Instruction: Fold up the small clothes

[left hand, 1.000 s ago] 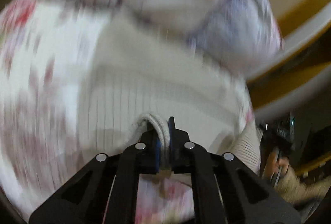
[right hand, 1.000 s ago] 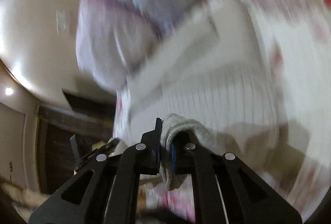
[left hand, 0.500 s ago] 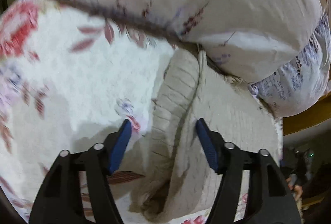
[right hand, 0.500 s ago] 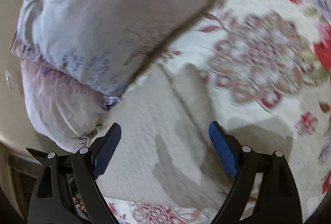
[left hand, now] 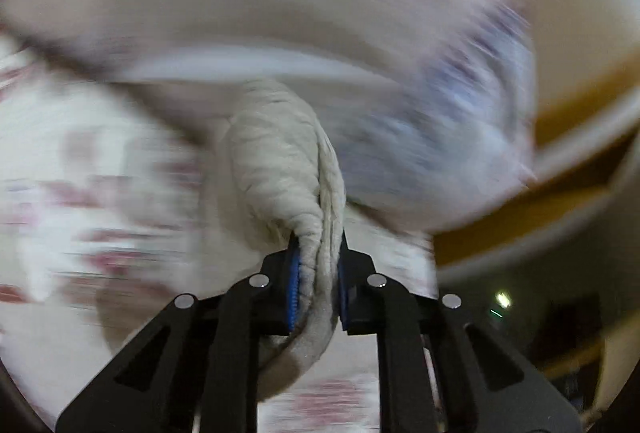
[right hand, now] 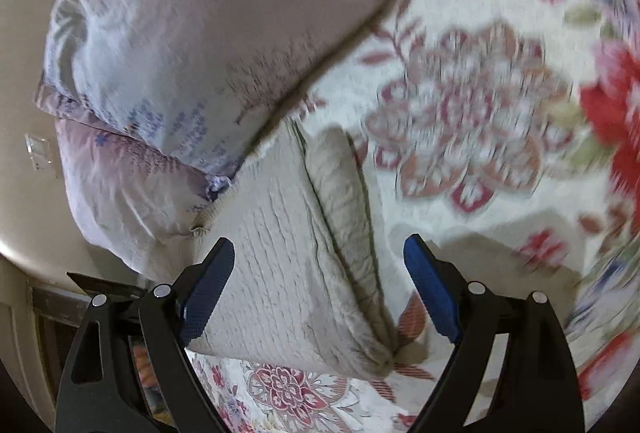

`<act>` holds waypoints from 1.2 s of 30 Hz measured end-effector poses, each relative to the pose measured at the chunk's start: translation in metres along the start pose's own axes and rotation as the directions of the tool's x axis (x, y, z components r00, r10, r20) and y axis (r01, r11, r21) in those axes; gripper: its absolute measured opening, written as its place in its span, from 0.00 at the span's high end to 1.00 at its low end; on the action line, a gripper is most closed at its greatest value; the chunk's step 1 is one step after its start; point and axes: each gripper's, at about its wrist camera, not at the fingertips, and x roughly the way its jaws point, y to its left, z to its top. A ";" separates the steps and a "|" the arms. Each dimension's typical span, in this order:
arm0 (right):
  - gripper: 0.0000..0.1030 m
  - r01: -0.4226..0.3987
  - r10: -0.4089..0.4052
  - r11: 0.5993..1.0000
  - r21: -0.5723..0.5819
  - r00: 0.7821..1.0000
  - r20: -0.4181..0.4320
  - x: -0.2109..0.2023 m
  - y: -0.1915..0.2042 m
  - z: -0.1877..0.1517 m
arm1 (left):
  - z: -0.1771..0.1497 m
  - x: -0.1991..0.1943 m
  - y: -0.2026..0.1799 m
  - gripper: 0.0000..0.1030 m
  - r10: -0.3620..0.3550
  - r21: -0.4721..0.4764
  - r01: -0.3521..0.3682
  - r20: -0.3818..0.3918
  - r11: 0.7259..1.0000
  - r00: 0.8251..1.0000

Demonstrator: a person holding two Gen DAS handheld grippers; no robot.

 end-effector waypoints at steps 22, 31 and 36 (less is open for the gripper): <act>0.43 -0.053 0.035 0.997 -0.059 0.961 -0.273 0.071 -0.001 0.019 | -0.088 0.140 -0.037 0.12 0.417 0.259 -0.362 -0.200 0.895 0.887; 0.70 -0.093 0.036 0.956 -0.278 0.979 -0.203 0.054 0.064 -0.026 | -0.076 0.083 -0.046 0.66 0.239 0.301 -0.202 -0.089 0.932 0.967; 0.61 0.061 -0.099 0.960 -0.273 0.987 -0.127 0.060 0.064 -0.044 | -0.088 0.037 -0.036 0.42 0.517 0.459 -0.496 0.089 0.737 0.851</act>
